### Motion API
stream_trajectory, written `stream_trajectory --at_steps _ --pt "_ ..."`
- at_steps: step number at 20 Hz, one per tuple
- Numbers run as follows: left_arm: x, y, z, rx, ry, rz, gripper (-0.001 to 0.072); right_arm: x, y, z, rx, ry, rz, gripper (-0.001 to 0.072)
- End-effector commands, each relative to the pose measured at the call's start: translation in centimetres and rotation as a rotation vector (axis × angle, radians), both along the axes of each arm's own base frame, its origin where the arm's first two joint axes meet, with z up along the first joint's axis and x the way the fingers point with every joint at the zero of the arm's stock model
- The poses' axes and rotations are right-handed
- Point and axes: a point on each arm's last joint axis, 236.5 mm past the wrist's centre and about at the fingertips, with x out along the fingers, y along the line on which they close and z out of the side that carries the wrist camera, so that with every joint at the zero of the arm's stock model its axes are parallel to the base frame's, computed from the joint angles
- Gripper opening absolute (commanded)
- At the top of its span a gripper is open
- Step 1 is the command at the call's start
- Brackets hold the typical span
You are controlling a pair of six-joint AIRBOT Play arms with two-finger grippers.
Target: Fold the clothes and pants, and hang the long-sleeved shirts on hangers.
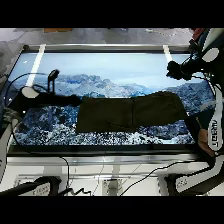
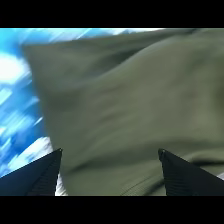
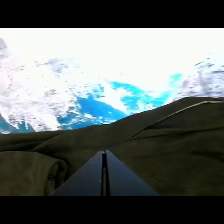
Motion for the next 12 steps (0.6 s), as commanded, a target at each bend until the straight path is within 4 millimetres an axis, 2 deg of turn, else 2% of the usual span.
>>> stream_trajectory --at_steps 1,3,4,5,8,10,11,12 --pt "-2.4 4.0 -5.8 -0.009 0.170 0.025 0.0693 -0.3 -0.1 0.0 0.000 0.007 0.008 0.0030" --pt "-2.0 2.1 -7.8 -0.106 0.200 -0.001 0.0694 -0.3 0.0 0.0 0.003 0.010 0.010 0.0030" --pt "-1.5 0.7 -8.2 -0.168 0.188 -0.020 0.0677 -0.4 0.0 -0.1 0.003 0.013 0.012 0.0030" --pt "-1.1 -0.6 -8.5 -0.222 0.173 -0.036 0.0572 -0.4 0.1 -0.1 0.003 0.014 0.013 0.0030" --pt "-0.6 -2.1 -10.9 -0.214 0.181 -0.037 0.0564 -0.7 0.9 -0.2 -0.020 0.012 0.072 0.0030" --pt "-0.7 -3.1 -11.1 -0.206 0.180 -0.056 0.0546 -0.8 2.3 -0.5 -0.036 0.012 0.128 0.0030" --pt "-0.9 -3.8 -10.9 -0.207 0.180 -0.076 0.0500 -0.7 3.2 -0.7 -0.040 0.009 0.147 0.0030" --pt "-1.1 -4.6 -10.6 -0.212 0.180 -0.100 0.0416 -0.5 4.2 -0.9 -0.039 0.002 0.162 0.0030"
